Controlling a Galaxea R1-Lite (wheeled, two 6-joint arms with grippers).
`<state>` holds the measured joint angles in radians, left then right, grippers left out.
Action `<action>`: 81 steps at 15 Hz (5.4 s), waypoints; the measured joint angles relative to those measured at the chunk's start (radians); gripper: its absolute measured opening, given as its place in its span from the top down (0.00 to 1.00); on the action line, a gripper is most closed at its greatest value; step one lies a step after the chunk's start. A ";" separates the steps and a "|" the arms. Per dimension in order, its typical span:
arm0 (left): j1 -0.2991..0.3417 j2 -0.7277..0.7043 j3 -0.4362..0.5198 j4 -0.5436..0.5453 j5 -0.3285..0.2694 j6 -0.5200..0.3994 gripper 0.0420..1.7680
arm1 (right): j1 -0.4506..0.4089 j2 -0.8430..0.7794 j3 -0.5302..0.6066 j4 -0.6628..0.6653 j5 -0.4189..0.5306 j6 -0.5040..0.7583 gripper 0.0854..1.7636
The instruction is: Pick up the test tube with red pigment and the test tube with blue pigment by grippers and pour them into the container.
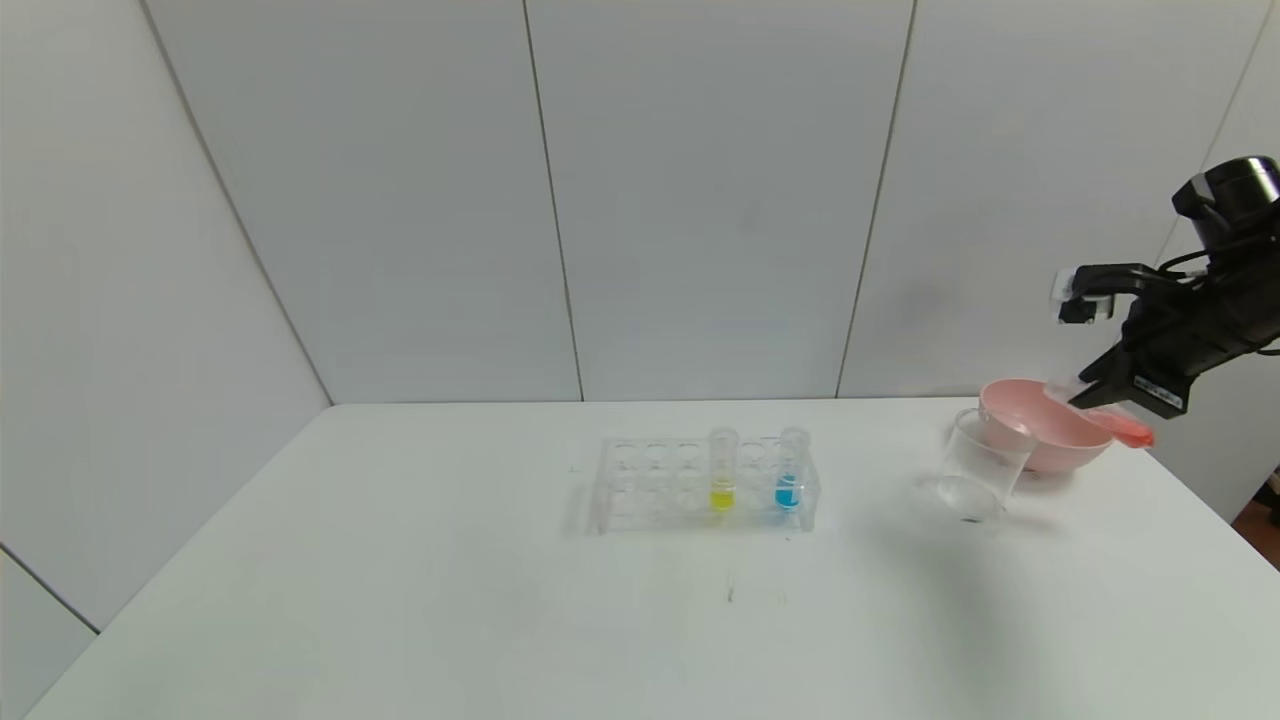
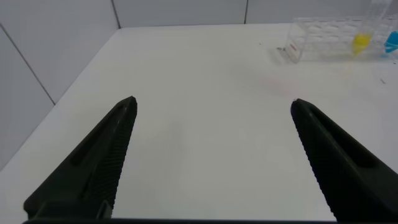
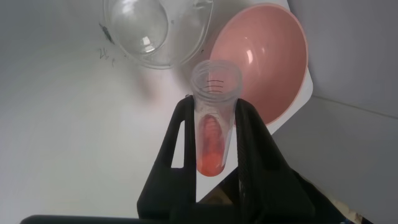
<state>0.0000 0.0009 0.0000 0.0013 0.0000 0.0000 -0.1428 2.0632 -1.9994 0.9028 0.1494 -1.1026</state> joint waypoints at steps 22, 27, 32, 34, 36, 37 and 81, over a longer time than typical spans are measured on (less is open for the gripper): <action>0.000 0.000 0.000 0.000 0.000 0.000 0.00 | 0.177 0.037 -0.001 -0.033 -0.356 -0.161 0.78; 0.000 0.000 0.000 0.000 0.000 0.000 0.00 | 0.215 0.037 -0.001 -0.008 -0.456 -0.190 0.78; 0.000 0.000 0.000 0.000 0.000 0.000 0.00 | 0.264 0.043 -0.001 0.008 -0.561 -0.208 0.78; 0.000 0.000 0.000 0.000 0.000 0.000 0.00 | 0.281 0.049 -0.001 0.007 -0.606 -0.218 0.78; 0.000 0.000 0.000 0.000 0.000 0.000 0.00 | 0.296 0.058 -0.001 0.007 -0.632 -0.223 0.78; 0.000 0.000 0.000 0.000 0.000 0.000 0.00 | 0.301 0.063 -0.001 0.008 -0.649 -0.224 0.78; 0.000 0.000 0.000 0.000 0.000 0.000 0.00 | -0.004 -0.451 1.056 -1.402 0.314 1.046 0.78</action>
<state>0.0000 0.0009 0.0000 0.0017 0.0000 0.0000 -0.1472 1.6126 -0.9438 -0.4996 0.4632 -0.0564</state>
